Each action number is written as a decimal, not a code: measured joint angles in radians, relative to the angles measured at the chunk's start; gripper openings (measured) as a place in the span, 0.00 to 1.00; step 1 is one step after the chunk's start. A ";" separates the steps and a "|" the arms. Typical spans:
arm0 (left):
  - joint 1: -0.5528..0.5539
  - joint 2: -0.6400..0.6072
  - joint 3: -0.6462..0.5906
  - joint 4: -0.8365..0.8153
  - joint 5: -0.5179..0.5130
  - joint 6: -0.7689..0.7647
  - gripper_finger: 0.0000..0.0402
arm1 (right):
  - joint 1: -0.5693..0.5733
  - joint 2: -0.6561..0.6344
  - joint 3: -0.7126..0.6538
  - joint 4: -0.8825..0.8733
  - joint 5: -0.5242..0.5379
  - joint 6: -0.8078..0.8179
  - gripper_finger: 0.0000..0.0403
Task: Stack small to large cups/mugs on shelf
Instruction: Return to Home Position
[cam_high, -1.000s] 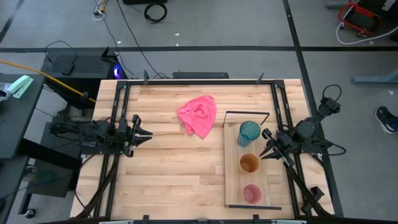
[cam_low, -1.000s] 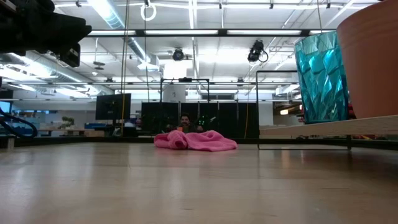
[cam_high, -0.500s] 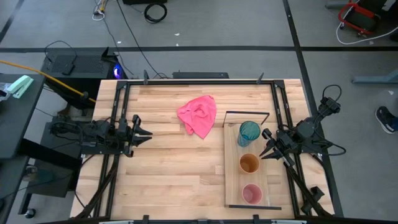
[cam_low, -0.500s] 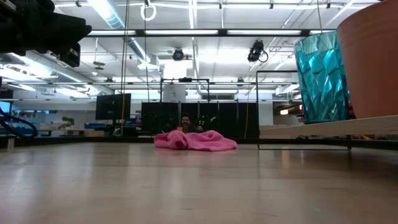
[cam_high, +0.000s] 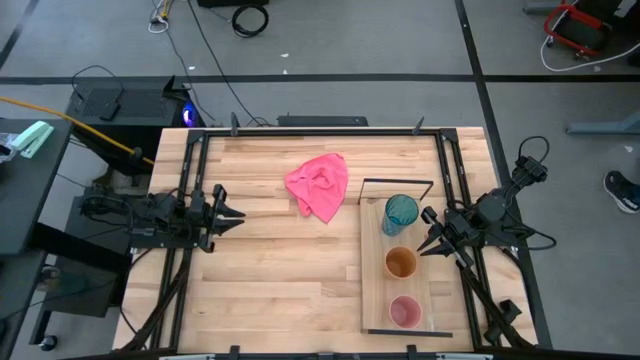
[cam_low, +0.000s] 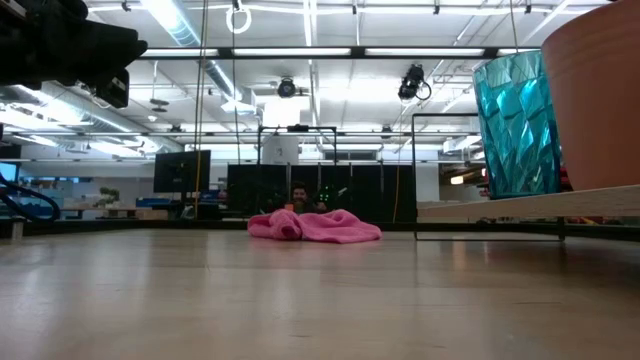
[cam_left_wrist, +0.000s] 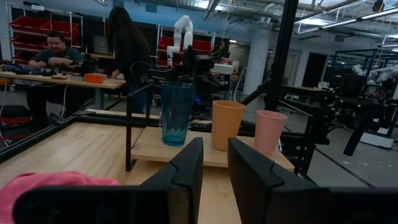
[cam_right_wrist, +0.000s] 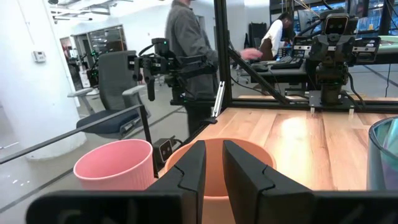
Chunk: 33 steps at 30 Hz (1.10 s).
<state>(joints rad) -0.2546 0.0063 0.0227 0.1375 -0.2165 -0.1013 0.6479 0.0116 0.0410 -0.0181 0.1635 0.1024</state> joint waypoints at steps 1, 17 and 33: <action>0.000 0.000 0.000 0.000 0.000 0.000 0.20 | 0.000 0.000 0.000 0.000 0.000 0.000 0.15; 0.000 0.000 0.000 0.000 0.000 0.000 0.21 | 0.000 0.000 0.000 0.000 0.000 0.000 0.15; 0.000 0.000 0.000 0.000 0.000 0.000 0.21 | 0.000 0.000 0.000 0.000 0.000 0.000 0.15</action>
<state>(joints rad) -0.2546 0.0059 0.0231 0.1375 -0.2165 -0.1013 0.6483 0.0116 0.0410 -0.0182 0.1638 0.1024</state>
